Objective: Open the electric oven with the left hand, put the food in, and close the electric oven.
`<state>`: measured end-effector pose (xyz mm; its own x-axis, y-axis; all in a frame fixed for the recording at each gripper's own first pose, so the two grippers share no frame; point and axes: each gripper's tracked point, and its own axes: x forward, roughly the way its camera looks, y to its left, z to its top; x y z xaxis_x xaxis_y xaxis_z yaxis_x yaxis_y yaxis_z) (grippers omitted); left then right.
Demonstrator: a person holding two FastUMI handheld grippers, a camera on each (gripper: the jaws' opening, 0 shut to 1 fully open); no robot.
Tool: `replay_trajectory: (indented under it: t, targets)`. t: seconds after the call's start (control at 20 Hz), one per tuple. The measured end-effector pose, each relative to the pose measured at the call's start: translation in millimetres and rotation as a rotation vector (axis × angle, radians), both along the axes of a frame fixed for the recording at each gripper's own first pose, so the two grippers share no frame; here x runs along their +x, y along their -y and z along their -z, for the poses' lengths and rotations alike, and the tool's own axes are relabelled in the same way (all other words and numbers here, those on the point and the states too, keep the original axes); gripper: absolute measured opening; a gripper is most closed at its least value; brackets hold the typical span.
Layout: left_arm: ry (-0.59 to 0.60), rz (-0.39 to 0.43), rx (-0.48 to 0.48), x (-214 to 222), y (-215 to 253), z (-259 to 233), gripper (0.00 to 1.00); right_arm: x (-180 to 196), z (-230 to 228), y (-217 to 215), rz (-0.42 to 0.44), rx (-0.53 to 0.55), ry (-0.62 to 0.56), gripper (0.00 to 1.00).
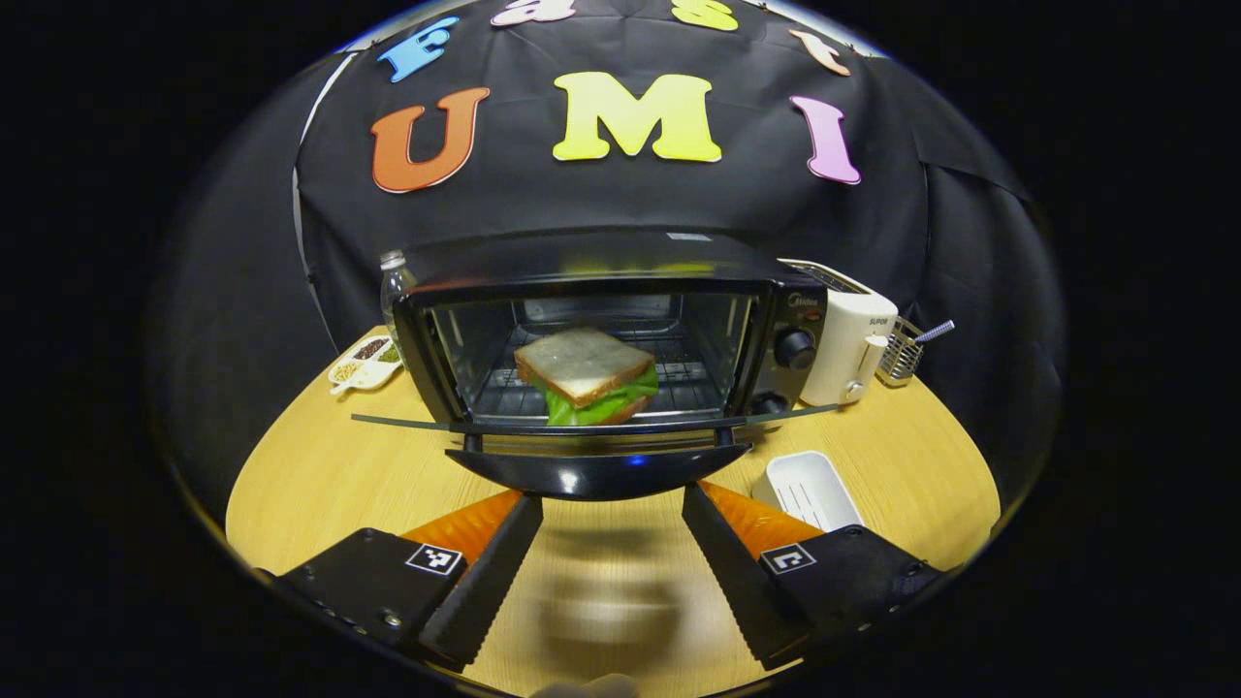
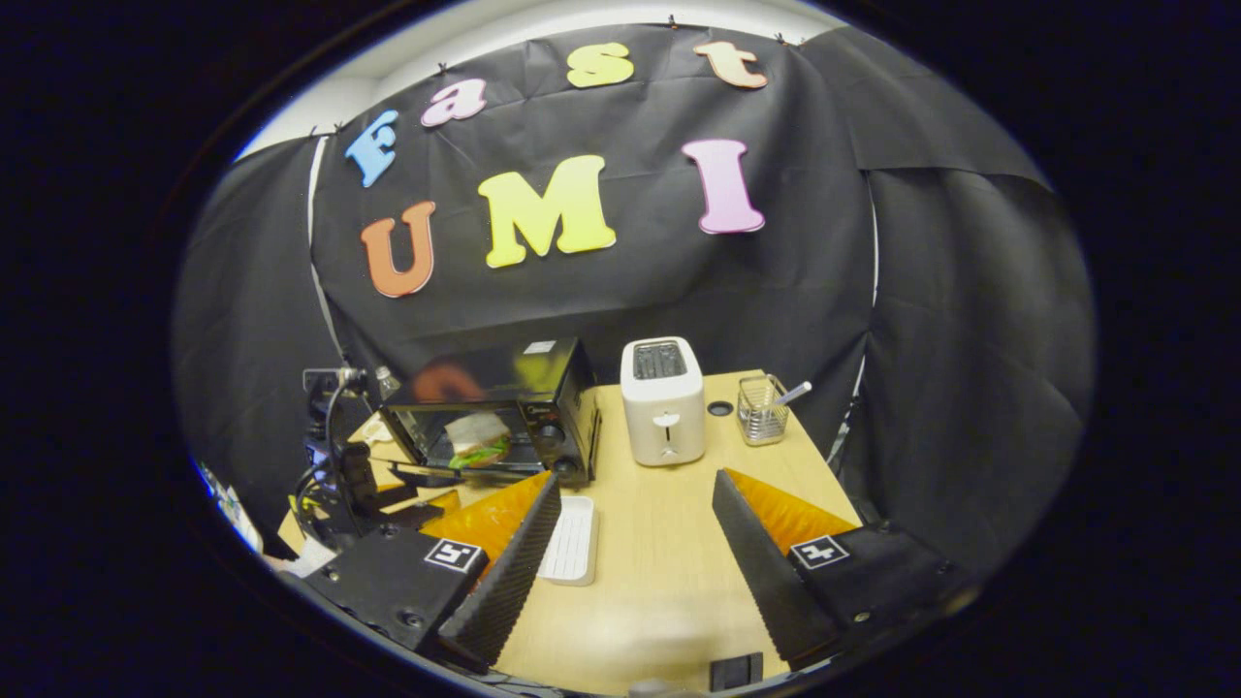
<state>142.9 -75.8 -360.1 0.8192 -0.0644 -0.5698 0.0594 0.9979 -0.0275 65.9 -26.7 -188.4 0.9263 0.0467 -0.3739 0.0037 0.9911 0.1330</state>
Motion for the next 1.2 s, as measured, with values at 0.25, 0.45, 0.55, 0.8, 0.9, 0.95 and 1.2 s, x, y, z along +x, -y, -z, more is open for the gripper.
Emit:
replay_trajectory:
  t: [0.25, 0.45, 0.55, 0.8, 0.9, 0.95, 1.2]
  targets:
    - [0.063, -0.005, 0.025, 35, -9, -25, 0.96, 0, -2, 6, 0.018, 0.001, 0.0, 1.0]
    - [0.09, -0.005, 0.025, 41, -8, -36, 0.96, -1, -7, 5, 0.018, -0.003, 0.015, 1.0]
    - [0.087, -0.003, 0.024, 38, -7, -35, 0.96, -3, -7, 3, 0.011, -0.008, 0.017, 1.0]
    - [0.111, -0.021, 0.044, 24, -10, -53, 0.96, -3, -17, -2, -0.022, -0.012, 0.035, 1.0]
    - [0.126, -0.042, 0.058, 11, -13, -70, 0.96, 0, -24, -4, -0.055, -0.016, 0.059, 0.89]
    - [0.137, -0.057, 0.061, 2, -14, -81, 0.96, 2, -28, -5, -0.081, -0.025, 0.071, 0.9]
    - [0.243, -0.084, 0.009, -51, -10, -173, 0.95, 8, -64, -8, -0.129, -0.039, 0.143, 0.89]
